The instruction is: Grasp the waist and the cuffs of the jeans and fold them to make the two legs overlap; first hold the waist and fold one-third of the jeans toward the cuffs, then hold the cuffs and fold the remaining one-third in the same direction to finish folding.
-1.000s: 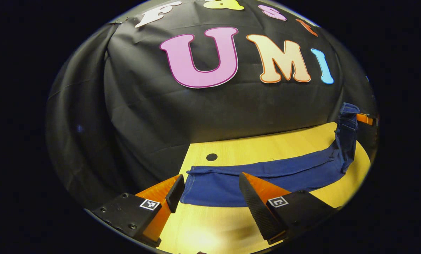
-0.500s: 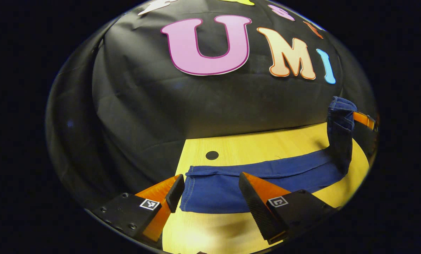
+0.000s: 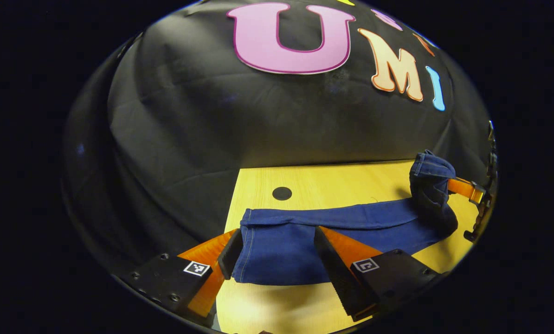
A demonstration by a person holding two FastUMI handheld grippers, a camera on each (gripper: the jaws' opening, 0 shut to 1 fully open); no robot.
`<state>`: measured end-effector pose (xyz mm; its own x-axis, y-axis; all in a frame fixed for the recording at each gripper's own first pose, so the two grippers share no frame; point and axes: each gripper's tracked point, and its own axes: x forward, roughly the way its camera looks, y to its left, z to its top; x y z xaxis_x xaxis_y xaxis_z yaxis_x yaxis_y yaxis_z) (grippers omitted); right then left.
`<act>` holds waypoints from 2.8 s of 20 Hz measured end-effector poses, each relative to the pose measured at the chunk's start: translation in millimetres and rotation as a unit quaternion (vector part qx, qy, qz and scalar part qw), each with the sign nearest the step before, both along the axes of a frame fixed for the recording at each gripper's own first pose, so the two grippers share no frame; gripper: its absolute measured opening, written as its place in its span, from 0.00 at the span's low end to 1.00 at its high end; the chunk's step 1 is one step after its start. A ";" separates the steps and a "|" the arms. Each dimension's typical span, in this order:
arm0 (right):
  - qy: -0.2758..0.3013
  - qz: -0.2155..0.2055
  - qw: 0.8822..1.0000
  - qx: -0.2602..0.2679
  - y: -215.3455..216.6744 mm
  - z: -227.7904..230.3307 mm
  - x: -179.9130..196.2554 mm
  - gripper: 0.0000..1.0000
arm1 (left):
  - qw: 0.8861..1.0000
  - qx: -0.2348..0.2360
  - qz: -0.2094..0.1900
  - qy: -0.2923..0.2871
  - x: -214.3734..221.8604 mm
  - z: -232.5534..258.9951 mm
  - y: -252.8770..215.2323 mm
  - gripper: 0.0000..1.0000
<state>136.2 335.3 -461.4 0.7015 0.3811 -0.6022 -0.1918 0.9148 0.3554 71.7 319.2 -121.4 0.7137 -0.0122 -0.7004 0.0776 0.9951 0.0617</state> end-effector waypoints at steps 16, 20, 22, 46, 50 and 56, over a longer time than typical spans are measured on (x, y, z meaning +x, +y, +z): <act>0.049 0.046 0.995 0.076 26.9 7.4 -20.5 0.95 | 0.997 -0.006 0.026 0.068 19.6 -102.0 89.5 0.95; 0.046 0.038 0.996 0.062 15.5 7.5 -10.6 0.95 | 0.995 -0.012 0.038 0.093 23.8 -133.6 103.3 0.93; 0.053 0.040 0.996 0.060 16.1 2.8 -13.5 0.95 | 0.992 -0.016 0.036 0.120 17.5 -148.3 100.0 0.94; 0.034 0.067 0.995 0.067 -18.2 13.2 -13.0 0.94 | 0.997 0.026 0.020 0.070 45.9 -94.7 52.4 0.00; 0.029 0.053 0.995 0.077 -55.4 28.3 -11.2 0.94 | 0.999 0.039 0.000 0.036 50.0 -49.4 38.8 0.00; -0.002 0.047 0.997 0.065 -101.5 60.4 -12.2 0.94 | 0.999 0.015 -0.044 -0.009 37.6 18.7 -3.5 0.00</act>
<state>124.0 233.8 -401.1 0.6619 0.5201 -0.5399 -0.2763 0.8388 0.4692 109.4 315.6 -102.7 0.7239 -0.0535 -0.6878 0.1625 0.9822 0.0946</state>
